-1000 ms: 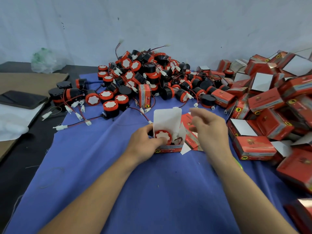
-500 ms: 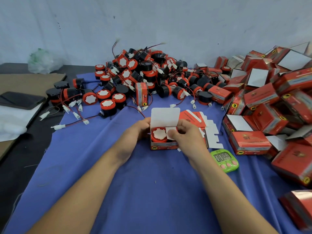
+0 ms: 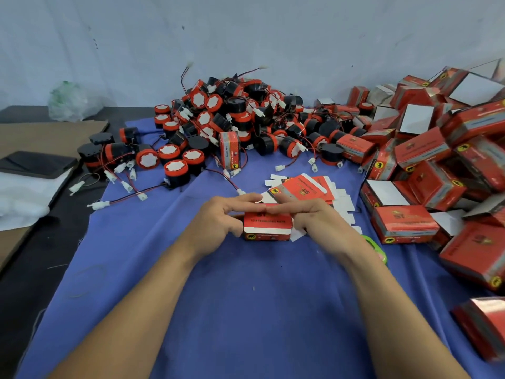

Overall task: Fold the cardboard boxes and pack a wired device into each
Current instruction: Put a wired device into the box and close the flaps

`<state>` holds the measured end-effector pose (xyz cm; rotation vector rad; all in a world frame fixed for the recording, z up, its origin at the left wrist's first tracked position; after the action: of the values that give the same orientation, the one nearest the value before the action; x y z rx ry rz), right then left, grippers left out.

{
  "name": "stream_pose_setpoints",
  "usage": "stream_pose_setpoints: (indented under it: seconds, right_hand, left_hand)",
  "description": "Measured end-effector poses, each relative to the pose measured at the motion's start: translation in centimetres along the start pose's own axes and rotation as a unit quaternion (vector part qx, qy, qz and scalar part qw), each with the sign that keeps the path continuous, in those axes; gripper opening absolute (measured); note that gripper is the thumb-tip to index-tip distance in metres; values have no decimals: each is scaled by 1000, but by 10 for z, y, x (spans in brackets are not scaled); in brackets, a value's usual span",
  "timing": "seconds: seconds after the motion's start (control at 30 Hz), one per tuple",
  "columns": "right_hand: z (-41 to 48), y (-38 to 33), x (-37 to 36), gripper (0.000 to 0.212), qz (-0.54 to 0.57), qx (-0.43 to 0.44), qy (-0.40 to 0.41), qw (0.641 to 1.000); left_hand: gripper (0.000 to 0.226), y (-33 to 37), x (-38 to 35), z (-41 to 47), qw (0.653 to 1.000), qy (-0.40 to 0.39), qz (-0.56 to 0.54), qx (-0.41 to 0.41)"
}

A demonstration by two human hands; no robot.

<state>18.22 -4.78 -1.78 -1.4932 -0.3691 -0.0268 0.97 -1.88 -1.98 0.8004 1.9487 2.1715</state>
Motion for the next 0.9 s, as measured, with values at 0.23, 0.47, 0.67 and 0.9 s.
stream_pose_setpoints:
  seconds: [0.23,0.47,0.67,0.9]
  right_hand:
    - [-11,0,2,56,-123,30,6,992]
    - [-8,-3,5,43,-99,43,13,994]
    - [-11,-1,3,44,-51,20,31,998]
    - [-20,-7,7,34,-130,42,100,986]
  left_hand:
    - [46,-2,4,-5,987,43,153,-40]
    - [34,6,6,-5,980,93,166,-64]
    - [25,3,1,-8,986,62,143,-58]
    - [27,0,0,-6,995,65,77,-19]
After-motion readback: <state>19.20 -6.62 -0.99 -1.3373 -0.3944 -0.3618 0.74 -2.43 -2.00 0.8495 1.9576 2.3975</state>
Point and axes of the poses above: each hand's wrist, its own z-axis towards the middle knuckle, its own x-axis out of the back of the hand, y = z × x, the point moved 8 cm from there along z, towards the middle knuckle, and after that the axes turned 4 degrees about x, right-handed, at the moved point
